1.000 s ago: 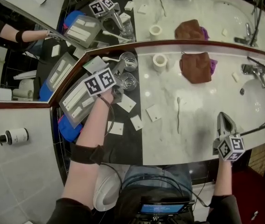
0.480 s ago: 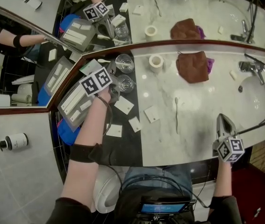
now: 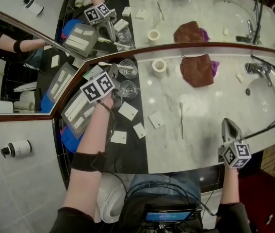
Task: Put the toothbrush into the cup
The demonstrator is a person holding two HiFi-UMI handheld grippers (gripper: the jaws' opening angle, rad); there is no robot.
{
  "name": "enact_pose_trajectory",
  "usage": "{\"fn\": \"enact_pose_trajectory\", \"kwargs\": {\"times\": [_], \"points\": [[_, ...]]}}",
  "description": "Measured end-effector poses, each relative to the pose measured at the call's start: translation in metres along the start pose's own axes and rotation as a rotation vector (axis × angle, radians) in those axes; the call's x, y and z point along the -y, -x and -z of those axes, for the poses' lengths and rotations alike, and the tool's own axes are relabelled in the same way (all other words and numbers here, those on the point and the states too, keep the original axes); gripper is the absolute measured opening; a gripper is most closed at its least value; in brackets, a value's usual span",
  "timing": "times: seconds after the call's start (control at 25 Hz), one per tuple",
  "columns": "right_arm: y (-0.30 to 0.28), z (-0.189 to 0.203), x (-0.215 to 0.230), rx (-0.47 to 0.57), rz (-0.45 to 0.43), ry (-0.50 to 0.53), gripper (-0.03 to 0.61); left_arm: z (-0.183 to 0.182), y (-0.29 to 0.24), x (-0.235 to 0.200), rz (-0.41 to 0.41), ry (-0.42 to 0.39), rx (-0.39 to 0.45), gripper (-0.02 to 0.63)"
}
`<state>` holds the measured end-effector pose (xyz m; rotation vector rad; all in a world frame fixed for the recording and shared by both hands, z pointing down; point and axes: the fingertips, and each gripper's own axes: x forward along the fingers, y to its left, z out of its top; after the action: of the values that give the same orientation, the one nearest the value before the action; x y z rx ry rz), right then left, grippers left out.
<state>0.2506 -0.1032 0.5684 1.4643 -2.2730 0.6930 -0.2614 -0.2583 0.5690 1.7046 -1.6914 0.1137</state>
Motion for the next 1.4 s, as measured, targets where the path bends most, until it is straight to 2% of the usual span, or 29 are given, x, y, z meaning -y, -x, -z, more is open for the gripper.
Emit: {"fn": "enact_pose_trajectory", "kwargs": {"times": [0.36, 0.68, 1.08, 1.4], "points": [[0.004, -0.019, -0.011, 0.04, -0.045, 0.003, 0.015, -0.025, 0.047, 0.044, 0.046, -0.101, 0.018, 0.032], [0.005, -0.042, -0.035, 0.069, -0.127, 0.055, 0.015, -0.005, 0.107, 0.1, 0.123, -0.14, -0.073, 0.031], [0.006, -0.028, -0.058, 0.024, -0.202, 0.124, 0.015, 0.091, 0.148, 0.151, 0.242, -0.173, -0.361, 0.031], [0.002, -0.007, -0.083, -0.023, -0.254, 0.154, 0.015, 0.188, 0.149, 0.172, 0.247, -0.309, -0.617, 0.031]]}}
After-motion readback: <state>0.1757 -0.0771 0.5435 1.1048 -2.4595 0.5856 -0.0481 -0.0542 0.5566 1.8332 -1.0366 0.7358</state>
